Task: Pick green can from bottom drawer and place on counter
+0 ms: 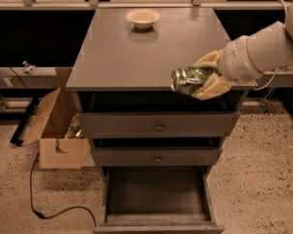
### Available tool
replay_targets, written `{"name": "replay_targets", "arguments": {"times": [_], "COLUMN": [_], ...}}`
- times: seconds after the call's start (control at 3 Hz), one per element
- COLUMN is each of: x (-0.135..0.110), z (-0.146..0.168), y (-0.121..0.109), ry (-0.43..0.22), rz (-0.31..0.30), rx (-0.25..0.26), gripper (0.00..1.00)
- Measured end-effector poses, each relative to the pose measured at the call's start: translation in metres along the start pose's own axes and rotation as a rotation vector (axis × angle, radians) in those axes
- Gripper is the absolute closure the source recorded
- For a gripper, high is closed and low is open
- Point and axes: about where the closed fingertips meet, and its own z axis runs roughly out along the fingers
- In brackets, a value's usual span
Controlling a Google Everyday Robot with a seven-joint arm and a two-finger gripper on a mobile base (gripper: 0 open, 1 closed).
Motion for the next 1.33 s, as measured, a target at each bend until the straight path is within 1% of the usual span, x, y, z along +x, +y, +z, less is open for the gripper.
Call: {"name": "replay_targets", "arguments": {"times": [0.33, 0.67, 1.0, 1.33], "x": [0.004, 0.009, 0.015, 0.023], "z": [0.009, 0.023, 0.042, 0.064], "y": [-0.056, -0.092, -0.123, -0.148], "ry": [0.021, -0.001, -0.044, -0.086], "rz": [0.121, 0.221, 0.316, 0.398], "rx": [0.042, 0.051, 0.054, 0.051], "gripper": [1.0, 1.0, 1.0, 0.81]}}
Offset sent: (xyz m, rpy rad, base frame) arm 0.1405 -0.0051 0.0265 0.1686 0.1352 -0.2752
